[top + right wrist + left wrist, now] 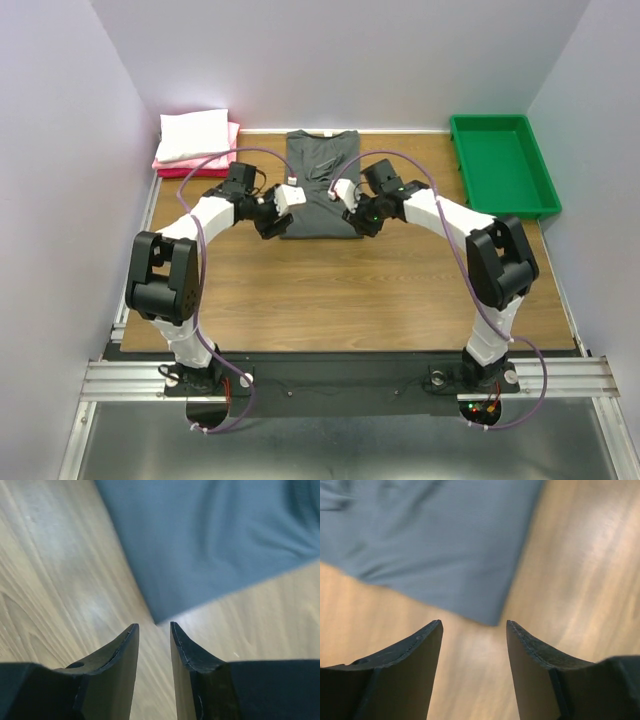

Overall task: Fold and stack the t-shirts
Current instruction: Fold the tshirt

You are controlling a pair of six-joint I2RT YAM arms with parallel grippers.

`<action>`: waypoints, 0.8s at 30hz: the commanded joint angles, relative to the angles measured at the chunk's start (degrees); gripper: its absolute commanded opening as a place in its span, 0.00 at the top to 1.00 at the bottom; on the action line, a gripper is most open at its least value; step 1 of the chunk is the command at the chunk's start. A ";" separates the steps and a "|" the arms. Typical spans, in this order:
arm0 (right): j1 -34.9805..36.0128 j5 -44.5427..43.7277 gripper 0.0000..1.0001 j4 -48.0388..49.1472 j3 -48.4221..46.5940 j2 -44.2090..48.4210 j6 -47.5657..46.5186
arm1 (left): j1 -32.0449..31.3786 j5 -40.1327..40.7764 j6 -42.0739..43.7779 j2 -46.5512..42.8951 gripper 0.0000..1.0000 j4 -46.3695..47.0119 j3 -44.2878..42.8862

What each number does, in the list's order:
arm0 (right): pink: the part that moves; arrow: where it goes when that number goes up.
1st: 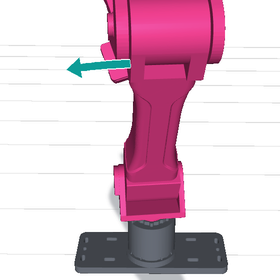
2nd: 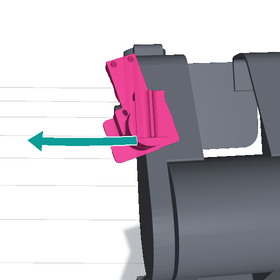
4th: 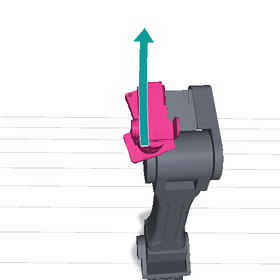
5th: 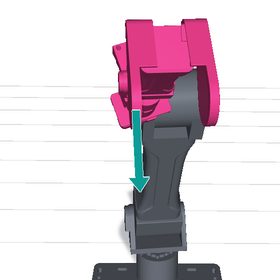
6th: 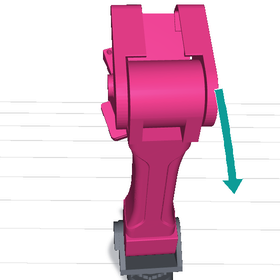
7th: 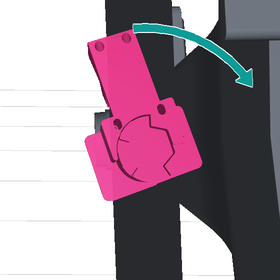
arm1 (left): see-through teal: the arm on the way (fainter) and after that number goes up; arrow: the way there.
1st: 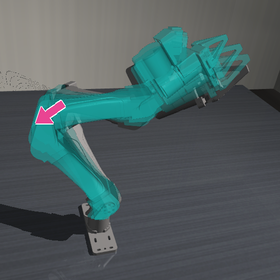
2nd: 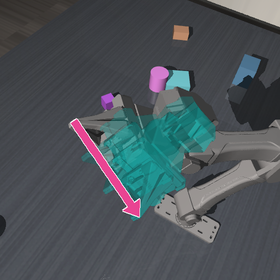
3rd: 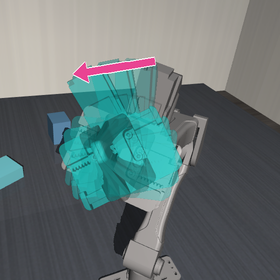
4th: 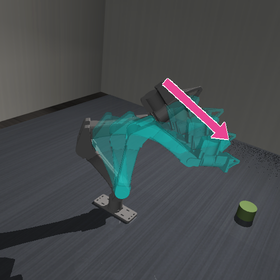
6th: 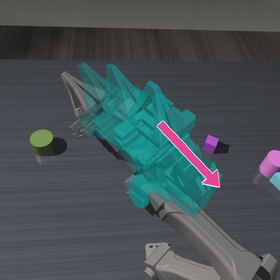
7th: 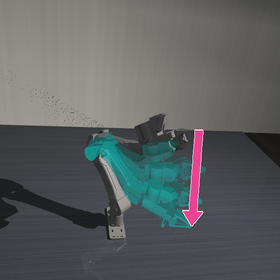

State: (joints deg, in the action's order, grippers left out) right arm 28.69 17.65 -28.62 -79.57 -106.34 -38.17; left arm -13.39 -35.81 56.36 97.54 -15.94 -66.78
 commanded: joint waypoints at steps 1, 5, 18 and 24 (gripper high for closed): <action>1.02 0.72 0.63 1.55 -1.02 -2.46 -1.03 | -1.99 0.21 3.76 -1.39 0.34 3.63 2.80; 1.46 1.51 0.63 1.64 -1.90 -4.57 -1.38 | -3.31 1.97 5.86 1.42 0.31 4.78 3.41; 2.43 -1.83 0.62 4.27 -0.23 -8.79 -3.57 | -5.95 7.42 9.03 8.02 0.31 4.43 0.60; 2.43 -3.94 0.84 5.33 0.82 -9.67 -3.40 | -6.12 9.53 8.25 9.87 0.65 3.99 -0.01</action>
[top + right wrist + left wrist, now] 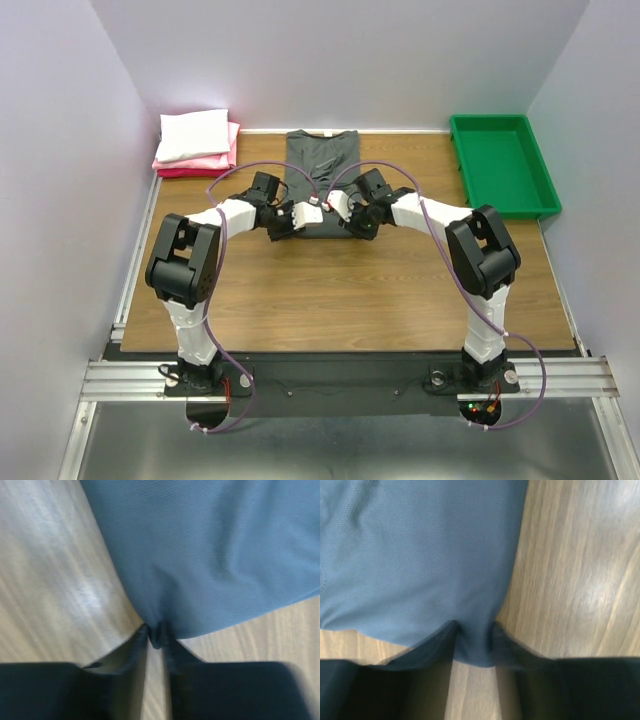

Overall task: Fold and stack the t-shirts
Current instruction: Fold the tshirt

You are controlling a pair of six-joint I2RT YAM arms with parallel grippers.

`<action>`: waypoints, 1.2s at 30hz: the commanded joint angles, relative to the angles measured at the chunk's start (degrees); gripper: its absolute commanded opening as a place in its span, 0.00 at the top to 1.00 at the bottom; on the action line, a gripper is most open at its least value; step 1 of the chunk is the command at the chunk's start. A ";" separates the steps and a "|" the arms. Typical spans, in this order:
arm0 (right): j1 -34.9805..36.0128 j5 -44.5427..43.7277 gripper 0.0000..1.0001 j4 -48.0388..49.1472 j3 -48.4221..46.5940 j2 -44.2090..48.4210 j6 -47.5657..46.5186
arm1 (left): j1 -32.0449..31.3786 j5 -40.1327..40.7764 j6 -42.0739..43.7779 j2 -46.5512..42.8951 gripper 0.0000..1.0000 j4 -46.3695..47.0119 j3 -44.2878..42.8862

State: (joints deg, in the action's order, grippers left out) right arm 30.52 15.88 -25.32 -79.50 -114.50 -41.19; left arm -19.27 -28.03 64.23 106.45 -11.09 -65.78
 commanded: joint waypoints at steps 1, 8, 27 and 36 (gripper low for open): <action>0.59 -2.26 0.92 1.94 1.02 -1.26 -0.12 | -0.24 1.75 0.11 0.69 0.72 -0.77 -0.93; 0.59 -1.91 0.99 1.59 3.56 7.17 3.13 | -0.77 -0.88 -2.52 -6.78 1.00 -5.51 -1.72; 0.85 18.30 0.99 -32.23 16.13 36.53 4.28 | -14.04 -12.30 -10.78 -43.86 1.00 -25.38 17.70; 0.94 14.98 0.99 -40.68 -0.36 30.49 0.06 | -15.63 -12.40 -10.97 -44.76 1.00 -30.74 10.25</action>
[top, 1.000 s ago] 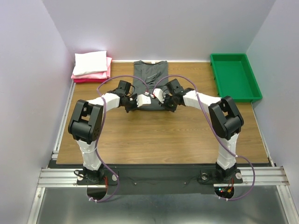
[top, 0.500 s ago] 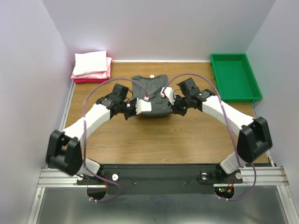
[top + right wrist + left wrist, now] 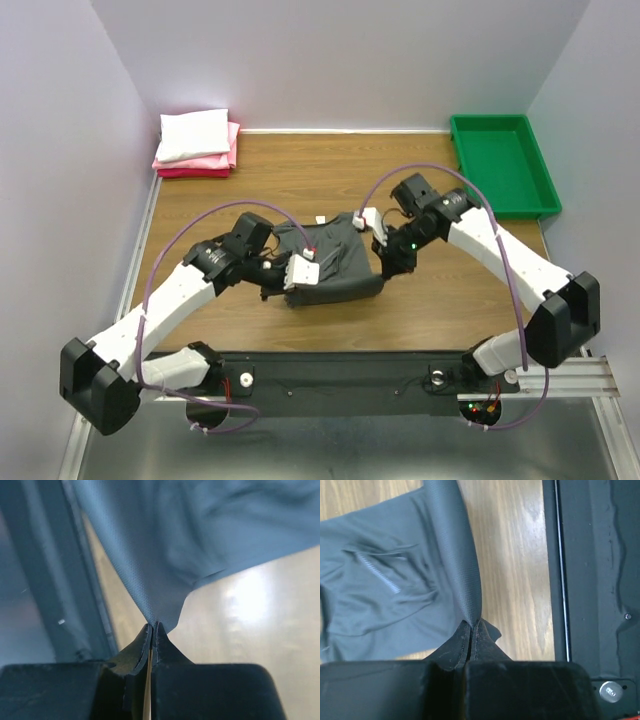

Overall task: Fold and stack the t-shirts
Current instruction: Fold the tshirt

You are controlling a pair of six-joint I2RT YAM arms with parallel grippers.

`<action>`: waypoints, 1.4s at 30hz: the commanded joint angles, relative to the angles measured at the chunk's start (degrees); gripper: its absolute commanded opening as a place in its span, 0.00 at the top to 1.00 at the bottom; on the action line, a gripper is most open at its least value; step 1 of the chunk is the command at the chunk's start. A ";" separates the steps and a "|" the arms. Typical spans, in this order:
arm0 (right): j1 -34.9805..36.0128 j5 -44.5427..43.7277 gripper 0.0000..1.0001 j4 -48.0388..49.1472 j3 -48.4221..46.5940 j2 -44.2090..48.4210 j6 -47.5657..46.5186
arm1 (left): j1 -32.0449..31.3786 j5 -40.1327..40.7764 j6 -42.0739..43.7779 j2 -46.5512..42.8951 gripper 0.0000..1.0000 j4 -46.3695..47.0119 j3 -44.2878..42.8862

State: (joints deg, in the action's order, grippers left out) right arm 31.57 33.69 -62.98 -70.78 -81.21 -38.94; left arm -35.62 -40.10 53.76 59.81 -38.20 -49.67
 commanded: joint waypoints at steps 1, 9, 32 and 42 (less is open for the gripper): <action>-0.28 -4.58 0.99 -3.11 -13.63 -4.38 -3.41 | 0.98 -0.42 -0.06 2.84 1.00 -4.08 -7.53; -3.71 -7.76 0.99 -2.59 -30.01 -23.80 -12.38 | 15.45 -1.03 11.00 23.04 1.00 -6.19 -20.88; -6.79 -2.33 0.99 6.02 -26.57 -41.77 -7.65 | 19.45 -1.91 9.18 47.71 1.00 0.92 -21.21; -8.01 0.05 0.70 6.99 -24.04 -32.51 1.23 | 18.74 -2.53 2.16 34.68 0.61 5.05 -16.33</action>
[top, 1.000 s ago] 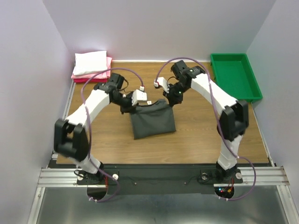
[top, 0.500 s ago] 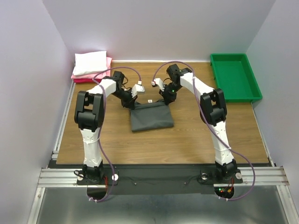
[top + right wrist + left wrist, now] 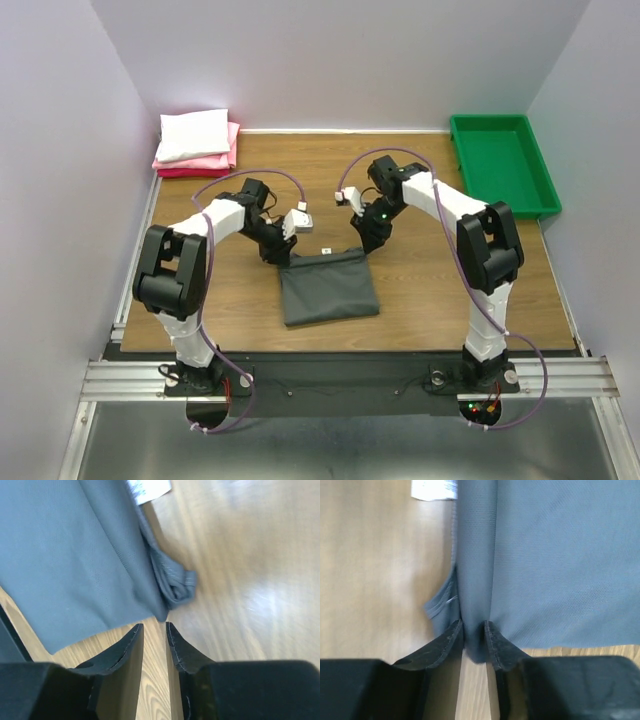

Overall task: Fold and stack the t-shirts
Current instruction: Fold the tshirt

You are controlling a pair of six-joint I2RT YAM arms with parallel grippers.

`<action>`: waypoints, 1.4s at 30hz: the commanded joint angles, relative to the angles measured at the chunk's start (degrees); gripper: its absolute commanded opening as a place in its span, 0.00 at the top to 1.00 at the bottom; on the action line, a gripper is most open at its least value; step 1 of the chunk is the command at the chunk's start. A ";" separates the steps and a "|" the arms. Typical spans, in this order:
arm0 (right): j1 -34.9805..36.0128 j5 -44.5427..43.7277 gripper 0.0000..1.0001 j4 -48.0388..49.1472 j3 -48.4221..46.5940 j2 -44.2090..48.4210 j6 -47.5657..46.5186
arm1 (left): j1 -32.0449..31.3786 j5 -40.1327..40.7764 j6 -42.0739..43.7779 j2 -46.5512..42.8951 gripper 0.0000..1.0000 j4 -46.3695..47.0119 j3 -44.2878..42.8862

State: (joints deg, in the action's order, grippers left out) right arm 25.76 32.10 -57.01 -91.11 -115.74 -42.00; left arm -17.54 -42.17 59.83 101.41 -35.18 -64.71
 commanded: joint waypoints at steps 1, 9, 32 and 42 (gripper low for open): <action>-3.07 2.35 0.69 1.11 -5.99 1.58 5.69 | 0.67 -0.37 -4.72 -7.71 0.60 2.65 -1.91; -3.43 10.95 0.71 1.47 -8.83 1.31 9.83 | -0.03 -2.29 -8.24 -8.86 0.41 5.21 -3.15; -4.22 8.02 0.89 20.70 -2.83 -12.03 24.76 | 2.07 -3.10 -15.44 15.46 0.71 9.51 -13.33; -7.56 -2.56 0.88 24.58 -20.76 -18.48 28.99 | 5.93 -2.83 -25.36 21.56 0.61 12.41 -30.37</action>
State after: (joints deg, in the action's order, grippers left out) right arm 20.14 38.33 -37.39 -106.94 -133.82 -13.76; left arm -13.98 -46.37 39.79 123.37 -24.75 -90.32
